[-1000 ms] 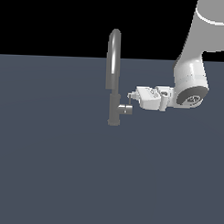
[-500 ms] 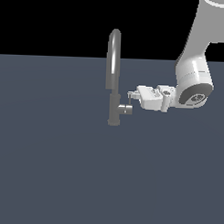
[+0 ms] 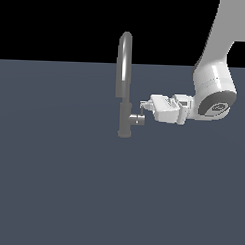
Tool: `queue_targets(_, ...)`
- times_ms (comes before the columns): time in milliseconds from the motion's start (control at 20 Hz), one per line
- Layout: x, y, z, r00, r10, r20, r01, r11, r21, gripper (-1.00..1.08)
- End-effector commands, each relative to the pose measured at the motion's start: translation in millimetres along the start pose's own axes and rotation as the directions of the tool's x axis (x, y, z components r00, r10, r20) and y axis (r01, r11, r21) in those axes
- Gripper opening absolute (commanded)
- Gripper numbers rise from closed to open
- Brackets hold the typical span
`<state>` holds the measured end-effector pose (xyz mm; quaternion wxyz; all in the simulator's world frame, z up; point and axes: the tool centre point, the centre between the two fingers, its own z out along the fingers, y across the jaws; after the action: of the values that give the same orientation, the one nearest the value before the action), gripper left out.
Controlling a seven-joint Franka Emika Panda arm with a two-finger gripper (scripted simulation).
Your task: Turn on the faucet by rotating a designated handle.
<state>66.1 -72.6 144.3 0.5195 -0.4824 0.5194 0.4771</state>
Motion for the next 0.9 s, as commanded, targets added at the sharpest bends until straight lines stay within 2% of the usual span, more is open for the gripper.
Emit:
queue_targets(0, -1.0, 9.7, -0.2, 1.000, 0.004, 0.004, -0.004, 1.000, -0.007, -1.00)
queue_targets(200, -1.2, 20.8, -0.2, 1.000, 0.003, 0.005, -0.003, 1.000, -0.008, -1.00)
queue_targets(300, -4.6, 14.3, -0.1, 1.000, -0.007, 0.001, 0.007, 1.000, -0.004, -1.00)
queue_targets(850, 16.3, 50.6, -0.4, 1.000, 0.003, 0.005, -0.003, 1.000, -0.008, -1.00)
